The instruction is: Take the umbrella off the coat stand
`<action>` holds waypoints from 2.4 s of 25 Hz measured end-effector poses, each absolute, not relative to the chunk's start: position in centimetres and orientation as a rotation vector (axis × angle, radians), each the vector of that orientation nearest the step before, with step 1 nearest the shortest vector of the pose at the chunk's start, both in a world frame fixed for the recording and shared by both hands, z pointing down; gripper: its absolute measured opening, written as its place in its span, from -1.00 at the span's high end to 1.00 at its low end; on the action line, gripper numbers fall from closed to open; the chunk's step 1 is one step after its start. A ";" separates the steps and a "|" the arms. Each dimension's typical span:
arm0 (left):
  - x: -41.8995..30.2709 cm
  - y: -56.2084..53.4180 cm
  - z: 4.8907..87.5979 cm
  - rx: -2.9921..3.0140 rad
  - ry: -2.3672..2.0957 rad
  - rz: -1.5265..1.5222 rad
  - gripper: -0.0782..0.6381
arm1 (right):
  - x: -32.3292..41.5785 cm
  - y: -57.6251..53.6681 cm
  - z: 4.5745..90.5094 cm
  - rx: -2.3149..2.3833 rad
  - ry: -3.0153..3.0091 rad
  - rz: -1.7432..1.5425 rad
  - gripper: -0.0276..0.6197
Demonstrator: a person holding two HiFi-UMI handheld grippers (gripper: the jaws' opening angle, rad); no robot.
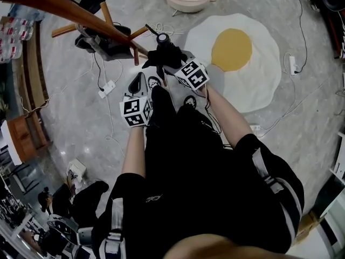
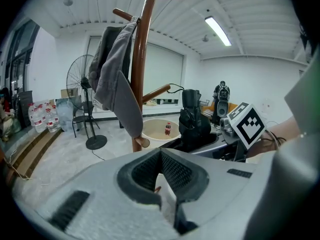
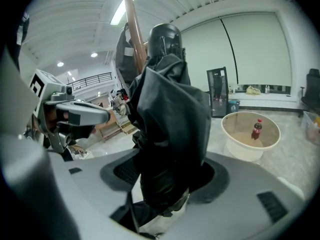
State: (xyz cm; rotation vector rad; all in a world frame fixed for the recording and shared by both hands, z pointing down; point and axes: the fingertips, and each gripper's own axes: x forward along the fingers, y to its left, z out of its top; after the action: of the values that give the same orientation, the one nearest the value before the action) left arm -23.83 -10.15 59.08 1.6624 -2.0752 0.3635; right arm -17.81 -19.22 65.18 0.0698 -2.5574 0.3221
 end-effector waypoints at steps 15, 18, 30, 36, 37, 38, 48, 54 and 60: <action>-21.0 -11.7 59.4 1.721 -2.020 0.387 0.78 | -12.9 -21.2 64.2 0.221 -2.579 0.378 0.11; -19.4 -12.5 59.7 1.755 -1.980 0.400 0.78 | -10.9 -21.8 63.9 0.283 -2.591 0.415 0.11; -11.9 -15.9 61.0 1.937 -1.757 0.482 0.78 | 0.1 -23.1 64.5 0.619 -2.537 0.564 0.11; -8.7 -17.8 60.9 2.089 -1.579 0.534 0.78 | 5.4 -22.2 64.2 0.897 -2.472 0.646 0.11; -8.2 -18.0 60.8 2.116 -1.555 0.540 0.78 | 6.1 -21.8 64.0 0.936 -2.463 0.659 0.11; -7.8 -18.2 60.6 2.142 -1.532 0.544 0.78 | 6.6 -21.5 63.9 0.974 -2.453 0.667 0.11; -6.6 -16.8 57.3 2.364 -1.328 0.467 0.78 | 10.8 -15.7 60.1 1.432 -2.327 0.695 0.11; -5.7 -13.9 55.4 2.453 -1.217 0.439 0.78 | 12.6 -10.6 57.5 1.602 -2.245 0.669 0.11; -0.1 -13.5 50.9 2.606 -1.079 0.367 0.78 | 16.2 -7.2 52.7 1.770 -2.209 0.614 0.11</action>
State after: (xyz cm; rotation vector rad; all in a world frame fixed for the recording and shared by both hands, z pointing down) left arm -0.14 -13.49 50.94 2.6062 -1.0793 0.3670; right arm 16.16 -7.19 52.66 1.7697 -2.2089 0.6139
